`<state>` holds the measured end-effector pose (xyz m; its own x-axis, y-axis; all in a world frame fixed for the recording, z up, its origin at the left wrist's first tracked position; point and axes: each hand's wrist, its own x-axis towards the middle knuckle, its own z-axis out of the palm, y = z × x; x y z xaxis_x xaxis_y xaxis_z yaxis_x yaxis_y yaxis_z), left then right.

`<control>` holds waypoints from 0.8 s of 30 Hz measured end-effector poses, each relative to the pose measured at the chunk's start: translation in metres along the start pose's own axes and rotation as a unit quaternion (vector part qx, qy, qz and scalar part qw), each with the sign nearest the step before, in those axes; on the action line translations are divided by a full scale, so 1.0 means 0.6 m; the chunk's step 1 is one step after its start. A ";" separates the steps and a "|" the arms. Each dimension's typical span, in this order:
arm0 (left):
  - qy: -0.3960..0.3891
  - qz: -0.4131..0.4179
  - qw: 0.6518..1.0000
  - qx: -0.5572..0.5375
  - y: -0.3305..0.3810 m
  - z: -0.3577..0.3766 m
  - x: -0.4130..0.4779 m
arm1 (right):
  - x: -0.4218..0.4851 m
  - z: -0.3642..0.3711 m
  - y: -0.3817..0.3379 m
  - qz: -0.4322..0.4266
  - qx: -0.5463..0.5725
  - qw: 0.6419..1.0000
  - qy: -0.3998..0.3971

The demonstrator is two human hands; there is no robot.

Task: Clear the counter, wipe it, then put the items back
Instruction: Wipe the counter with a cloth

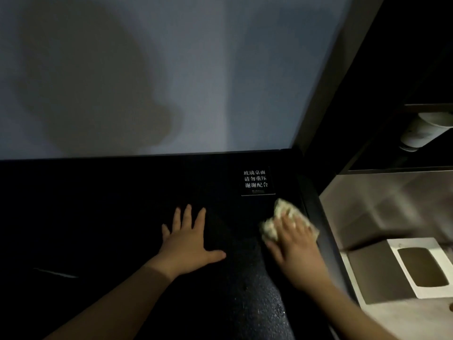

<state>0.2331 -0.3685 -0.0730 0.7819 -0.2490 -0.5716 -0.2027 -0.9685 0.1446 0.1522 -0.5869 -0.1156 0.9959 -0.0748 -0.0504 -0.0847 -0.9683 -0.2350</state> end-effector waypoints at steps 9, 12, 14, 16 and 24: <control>0.006 0.017 0.999 0.050 -0.016 0.019 -0.019 | 0.044 -0.023 0.005 0.143 -0.013 0.989 0.022; 0.001 0.034 0.998 0.047 -0.020 0.015 -0.022 | -0.023 0.028 -0.102 -0.022 0.000 1.000 0.005; 0.003 0.045 0.998 0.042 -0.028 0.010 -0.024 | -0.053 0.018 -0.104 -0.100 -0.003 0.992 -0.071; 0.007 0.046 0.998 0.033 -0.037 0.008 -0.027 | -0.035 -0.006 -0.049 -0.096 -0.032 0.994 -0.045; 0.010 0.039 0.999 -0.002 -0.052 0.006 -0.030 | 0.001 0.037 -0.116 -0.049 0.006 0.998 0.032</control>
<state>0.2234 -0.3340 -0.0702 0.7751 -0.3243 -0.5423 -0.2621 -0.9460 0.1910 0.1579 -0.5140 -0.1209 0.9993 0.0043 0.0363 0.0132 -0.9690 -0.2467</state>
